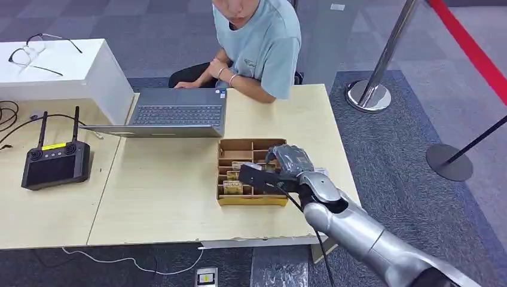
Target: Pass the card to the sensor for recognition and then transmit it.
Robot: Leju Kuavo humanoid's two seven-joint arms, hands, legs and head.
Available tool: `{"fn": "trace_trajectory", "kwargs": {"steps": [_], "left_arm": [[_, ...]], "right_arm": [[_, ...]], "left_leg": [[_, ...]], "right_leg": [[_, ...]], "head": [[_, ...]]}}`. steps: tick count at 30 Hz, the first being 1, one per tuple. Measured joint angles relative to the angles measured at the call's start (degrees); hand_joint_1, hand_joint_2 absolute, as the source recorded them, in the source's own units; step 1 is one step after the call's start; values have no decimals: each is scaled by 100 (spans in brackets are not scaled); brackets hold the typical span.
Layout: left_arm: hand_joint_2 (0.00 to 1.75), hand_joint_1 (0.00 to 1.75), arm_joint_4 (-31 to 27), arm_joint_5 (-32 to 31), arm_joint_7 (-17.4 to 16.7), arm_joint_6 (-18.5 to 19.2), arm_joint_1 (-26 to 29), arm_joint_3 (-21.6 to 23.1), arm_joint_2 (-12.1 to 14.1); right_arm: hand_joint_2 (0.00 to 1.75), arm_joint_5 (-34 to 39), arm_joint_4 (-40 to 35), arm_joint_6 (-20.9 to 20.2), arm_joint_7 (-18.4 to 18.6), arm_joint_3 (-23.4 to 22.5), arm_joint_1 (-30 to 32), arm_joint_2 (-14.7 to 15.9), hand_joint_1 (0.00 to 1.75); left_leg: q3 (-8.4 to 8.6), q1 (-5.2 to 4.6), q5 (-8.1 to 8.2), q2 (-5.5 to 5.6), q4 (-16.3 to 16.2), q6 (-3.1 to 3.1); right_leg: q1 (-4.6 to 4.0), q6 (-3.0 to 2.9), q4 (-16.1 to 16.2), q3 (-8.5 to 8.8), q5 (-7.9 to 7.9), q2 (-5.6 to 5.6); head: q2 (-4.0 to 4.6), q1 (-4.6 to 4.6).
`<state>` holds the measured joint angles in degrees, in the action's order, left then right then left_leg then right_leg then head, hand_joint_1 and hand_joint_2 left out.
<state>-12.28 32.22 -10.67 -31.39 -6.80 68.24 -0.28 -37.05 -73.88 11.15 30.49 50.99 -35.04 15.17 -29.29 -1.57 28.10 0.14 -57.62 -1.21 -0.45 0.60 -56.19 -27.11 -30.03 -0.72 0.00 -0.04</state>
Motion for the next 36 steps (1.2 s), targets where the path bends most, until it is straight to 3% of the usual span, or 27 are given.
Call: {"fn": "trace_trajectory", "kwargs": {"steps": [13, 18, 24, 36], "left_arm": [[175, 0, 0, -7, 11, 0, 0, 0, -2], [175, 0, 0, -7, 13, 0, 0, 0, -2], [175, 0, 0, -4, 13, 0, 0, 0, -4], [175, 0, 0, -4, 13, 0, 0, 0, -7]], "right_arm": [[175, 33, 35, 9, 0, 0, -18, 0, 86], [175, 42, 35, 9, 0, 0, -19, 0, 91], [175, 39, 35, 44, 0, -2, -37, 0, 75], [175, 39, 31, 44, 20, -2, -99, 0, 84]], "left_leg": [[2, 0, 0, 0, 0, 0], [3, 0, 0, 0, 0, 0], [3, 0, 0, 0, 0, 0], [3, 0, 0, 0, 0, 0]], "right_leg": [[0, 0, 0, 2, 0, 0], [0, 0, 0, 2, 0, 0], [0, 0, 0, 3, 0, 0], [0, 0, 0, 3, 0, 0]], "head": [[0, 0], [0, 0], [0, 2], [0, 0]]}}
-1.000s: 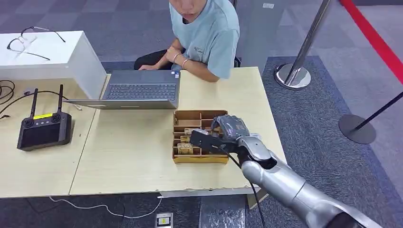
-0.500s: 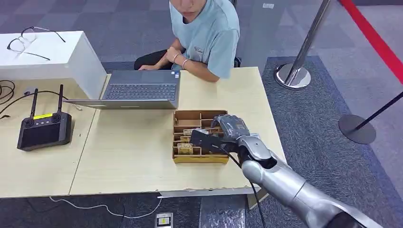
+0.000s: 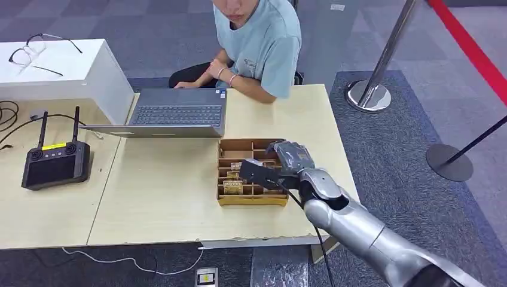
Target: Pass the card to the sensor for recognition and then transmit it.
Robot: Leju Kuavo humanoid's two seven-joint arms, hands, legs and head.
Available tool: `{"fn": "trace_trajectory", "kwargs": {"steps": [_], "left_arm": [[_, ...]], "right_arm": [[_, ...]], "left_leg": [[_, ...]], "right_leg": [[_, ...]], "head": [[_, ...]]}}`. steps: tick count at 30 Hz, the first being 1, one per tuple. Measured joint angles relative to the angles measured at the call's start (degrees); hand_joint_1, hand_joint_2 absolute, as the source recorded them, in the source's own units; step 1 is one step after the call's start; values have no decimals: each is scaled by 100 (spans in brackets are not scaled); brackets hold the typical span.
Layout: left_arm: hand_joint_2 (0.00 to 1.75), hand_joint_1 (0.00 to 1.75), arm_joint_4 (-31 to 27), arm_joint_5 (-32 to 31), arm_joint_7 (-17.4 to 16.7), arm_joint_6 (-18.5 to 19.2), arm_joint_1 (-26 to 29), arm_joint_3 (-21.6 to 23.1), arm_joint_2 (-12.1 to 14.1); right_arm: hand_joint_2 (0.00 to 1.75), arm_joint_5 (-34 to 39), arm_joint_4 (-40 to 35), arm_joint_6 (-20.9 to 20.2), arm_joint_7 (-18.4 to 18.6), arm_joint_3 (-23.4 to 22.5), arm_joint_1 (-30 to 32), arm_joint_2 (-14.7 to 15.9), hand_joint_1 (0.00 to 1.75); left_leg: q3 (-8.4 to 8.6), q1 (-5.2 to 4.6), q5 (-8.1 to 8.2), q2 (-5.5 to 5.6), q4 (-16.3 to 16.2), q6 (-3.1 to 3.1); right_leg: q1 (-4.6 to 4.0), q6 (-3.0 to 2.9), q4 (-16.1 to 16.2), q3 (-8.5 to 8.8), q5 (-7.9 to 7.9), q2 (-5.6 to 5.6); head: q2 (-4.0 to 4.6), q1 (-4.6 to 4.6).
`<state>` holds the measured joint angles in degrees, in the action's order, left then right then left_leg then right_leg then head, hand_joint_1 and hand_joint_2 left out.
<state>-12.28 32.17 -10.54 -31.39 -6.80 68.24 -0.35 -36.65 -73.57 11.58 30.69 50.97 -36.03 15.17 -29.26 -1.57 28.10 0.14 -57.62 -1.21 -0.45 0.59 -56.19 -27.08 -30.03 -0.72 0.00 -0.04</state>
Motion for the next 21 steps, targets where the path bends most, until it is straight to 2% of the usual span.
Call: {"fn": "trace_trajectory", "kwargs": {"steps": [7, 21], "left_arm": [[175, 0, 0, -17, 0, 9, 0, 0, -7], [175, 0, 0, -20, 13, 9, -1, 0, -9]], "right_arm": [[175, -7, 13, -44, 0, 4, -5, -17, 80], [175, 2, 157, -44, -28, 26, -6, -103, 86]], "left_leg": [[-1, 0, 0, 0, 0, 0], [2, 0, 0, 0, 0, 0]], "right_leg": [[0, 0, 0, 0, 0, 0], [0, 0, 0, 1, 0, 0]], "head": [[0, 0], [0, 2]]}}
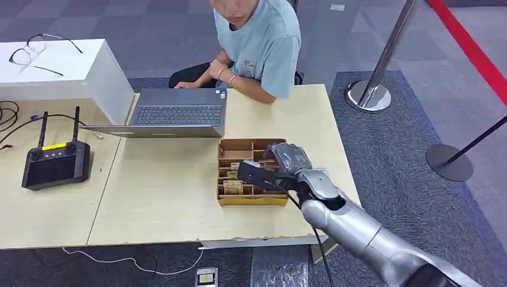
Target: Pass the card to the sensor for recognition and then transmit it.
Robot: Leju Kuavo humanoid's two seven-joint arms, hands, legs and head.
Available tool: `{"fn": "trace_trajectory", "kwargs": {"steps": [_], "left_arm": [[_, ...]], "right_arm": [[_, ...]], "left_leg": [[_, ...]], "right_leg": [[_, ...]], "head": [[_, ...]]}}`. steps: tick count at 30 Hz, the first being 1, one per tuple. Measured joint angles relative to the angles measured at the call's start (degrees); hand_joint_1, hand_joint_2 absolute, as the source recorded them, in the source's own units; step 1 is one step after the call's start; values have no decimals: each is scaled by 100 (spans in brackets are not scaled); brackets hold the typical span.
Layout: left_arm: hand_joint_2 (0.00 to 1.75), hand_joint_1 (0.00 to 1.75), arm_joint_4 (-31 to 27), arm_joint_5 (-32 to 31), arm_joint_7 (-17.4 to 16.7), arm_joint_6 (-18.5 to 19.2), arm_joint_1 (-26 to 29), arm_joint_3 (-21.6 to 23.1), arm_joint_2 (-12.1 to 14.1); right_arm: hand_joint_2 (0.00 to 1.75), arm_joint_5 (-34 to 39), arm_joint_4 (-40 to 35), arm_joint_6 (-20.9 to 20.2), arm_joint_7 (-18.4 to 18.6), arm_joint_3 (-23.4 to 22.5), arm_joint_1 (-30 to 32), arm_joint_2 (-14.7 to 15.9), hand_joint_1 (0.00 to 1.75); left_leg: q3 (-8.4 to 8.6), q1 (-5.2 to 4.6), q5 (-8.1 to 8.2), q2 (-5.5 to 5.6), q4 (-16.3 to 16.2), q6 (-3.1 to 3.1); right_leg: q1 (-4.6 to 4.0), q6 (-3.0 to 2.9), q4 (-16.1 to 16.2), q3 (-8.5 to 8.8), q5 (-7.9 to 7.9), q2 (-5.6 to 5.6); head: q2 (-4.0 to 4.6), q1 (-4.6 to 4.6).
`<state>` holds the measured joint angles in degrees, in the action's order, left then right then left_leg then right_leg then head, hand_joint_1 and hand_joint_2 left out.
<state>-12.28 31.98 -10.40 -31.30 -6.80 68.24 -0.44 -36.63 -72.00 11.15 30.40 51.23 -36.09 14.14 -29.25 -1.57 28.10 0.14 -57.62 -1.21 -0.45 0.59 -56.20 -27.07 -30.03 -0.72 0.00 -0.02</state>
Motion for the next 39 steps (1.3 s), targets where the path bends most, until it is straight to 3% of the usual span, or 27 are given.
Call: {"fn": "trace_trajectory", "kwargs": {"steps": [6, 12, 13, 14, 17, 28, 39], "left_arm": [[175, 0, 0, 0, 0, 0, 0, 0, -2], [175, 0, 0, 0, 20, 0, 0, 0, -4], [175, 0, 0, 0, 20, 0, 1, 0, -4], [175, 0, 0, 0, 20, 0, 0, 0, -4], [175, 0, 0, 0, 18, 0, 0, 0, -4], [175, 0, 0, -2, 22, -2, 0, 0, -33], [175, 0, 0, 17, 31, -11, 1, 0, -35]], "right_arm": [[175, 0, 50, 6, -2, 28, -1, -22, 93], [175, 7, 101, 7, -7, 52, 4, -37, 150], [175, 7, 103, 7, -7, 61, 4, -37, 150], [175, 7, 103, 7, -7, 70, 4, -37, 168], [175, 7, 125, 7, -7, 76, 5, -37, 175], [175, 24, 142, 22, -22, 76, 5, -37, 175], [175, -214, 61, 459, -57, 50, 6, -33, 175]], "left_leg": [[2, 0, 0, 0, 0, 0], [6, 0, 0, 0, 0, 0], [6, 0, 0, 0, 0, 0], [7, 0, 0, 0, 0, 0], [10, 0, 0, -1, 0, 0], [22, 0, 0, -1, 0, 0], [22, 0, 0, -1, -1, 0]], "right_leg": [[0, 0, 0, 2, 0, 0], [0, 0, 0, 6, 0, 0], [0, 0, 0, 5, 0, 0], [0, 0, 0, 6, 0, 0], [0, 0, 0, 9, 0, 0], [0, -1, 0, 20, 1, 0], [0, -1, 0, 20, 1, 0]], "head": [[0, 0], [0, -2], [0, 0], [0, -2], [0, 0], [2, -2], [0, 0]]}}
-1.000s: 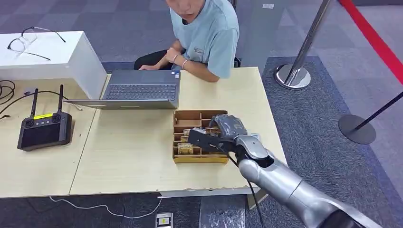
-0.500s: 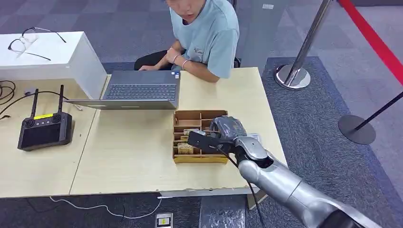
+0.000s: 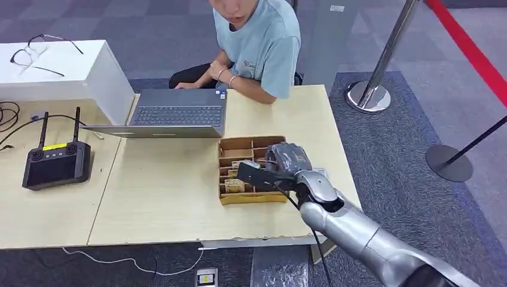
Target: Pass the card to the sensor for recognition and then transmit it.
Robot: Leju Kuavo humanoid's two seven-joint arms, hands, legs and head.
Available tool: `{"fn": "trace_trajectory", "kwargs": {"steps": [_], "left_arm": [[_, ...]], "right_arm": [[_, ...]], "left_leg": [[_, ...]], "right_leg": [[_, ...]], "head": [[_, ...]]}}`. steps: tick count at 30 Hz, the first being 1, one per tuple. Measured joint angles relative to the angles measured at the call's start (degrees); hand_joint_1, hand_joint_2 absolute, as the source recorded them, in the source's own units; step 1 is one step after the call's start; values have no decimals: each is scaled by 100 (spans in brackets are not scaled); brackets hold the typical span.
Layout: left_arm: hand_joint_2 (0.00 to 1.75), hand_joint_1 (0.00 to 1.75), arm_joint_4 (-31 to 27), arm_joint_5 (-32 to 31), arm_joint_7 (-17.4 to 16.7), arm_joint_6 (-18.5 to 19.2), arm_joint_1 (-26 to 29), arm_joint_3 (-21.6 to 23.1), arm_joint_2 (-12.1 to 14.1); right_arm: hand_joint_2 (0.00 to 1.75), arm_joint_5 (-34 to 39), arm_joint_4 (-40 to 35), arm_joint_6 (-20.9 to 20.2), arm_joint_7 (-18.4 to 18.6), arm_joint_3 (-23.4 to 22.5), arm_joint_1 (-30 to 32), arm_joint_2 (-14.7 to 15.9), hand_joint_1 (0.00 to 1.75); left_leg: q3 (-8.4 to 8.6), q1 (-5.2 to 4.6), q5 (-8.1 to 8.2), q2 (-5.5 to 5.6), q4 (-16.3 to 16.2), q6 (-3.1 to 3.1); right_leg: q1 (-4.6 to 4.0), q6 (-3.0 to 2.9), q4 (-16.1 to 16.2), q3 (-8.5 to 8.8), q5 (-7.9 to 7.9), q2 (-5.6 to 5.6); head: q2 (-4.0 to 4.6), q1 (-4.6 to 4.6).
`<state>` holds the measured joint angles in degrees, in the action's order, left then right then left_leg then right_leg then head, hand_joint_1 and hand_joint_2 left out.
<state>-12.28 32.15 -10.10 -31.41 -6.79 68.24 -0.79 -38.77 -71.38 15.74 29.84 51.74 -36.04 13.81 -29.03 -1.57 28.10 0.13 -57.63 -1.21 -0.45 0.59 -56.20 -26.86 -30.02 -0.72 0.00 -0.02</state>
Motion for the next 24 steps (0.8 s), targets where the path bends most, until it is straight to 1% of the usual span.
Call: {"fn": "trace_trajectory", "kwargs": {"steps": [5, 14, 24], "left_arm": [[175, 0, 0, 29, 20, -15, 3, 0, -9], [175, 0, 0, 50, 70, -33, 8, 0, -20], [175, 0, 0, 46, 72, -33, 18, 0, -30]], "right_arm": [[175, -90, -243, 94, 59, -83, -42, 11, 175], [175, -131, -702, 94, 160, -147, -192, 85, 175], [175, -190, -1115, 118, 188, -223, -278, 164, 175]], "left_leg": [[0, 0, 0, 0, 0, 0], [0, 0, 0, 0, 0, 0], [0, 0, 0, 0, 0, 0]], "right_leg": [[0, 0, 0, -1, 0, 0], [0, 0, 0, 0, 0, 0], [0, 0, 0, -1, 0, 0]], "head": [[0, -2], [0, 0], [0, 0]]}}
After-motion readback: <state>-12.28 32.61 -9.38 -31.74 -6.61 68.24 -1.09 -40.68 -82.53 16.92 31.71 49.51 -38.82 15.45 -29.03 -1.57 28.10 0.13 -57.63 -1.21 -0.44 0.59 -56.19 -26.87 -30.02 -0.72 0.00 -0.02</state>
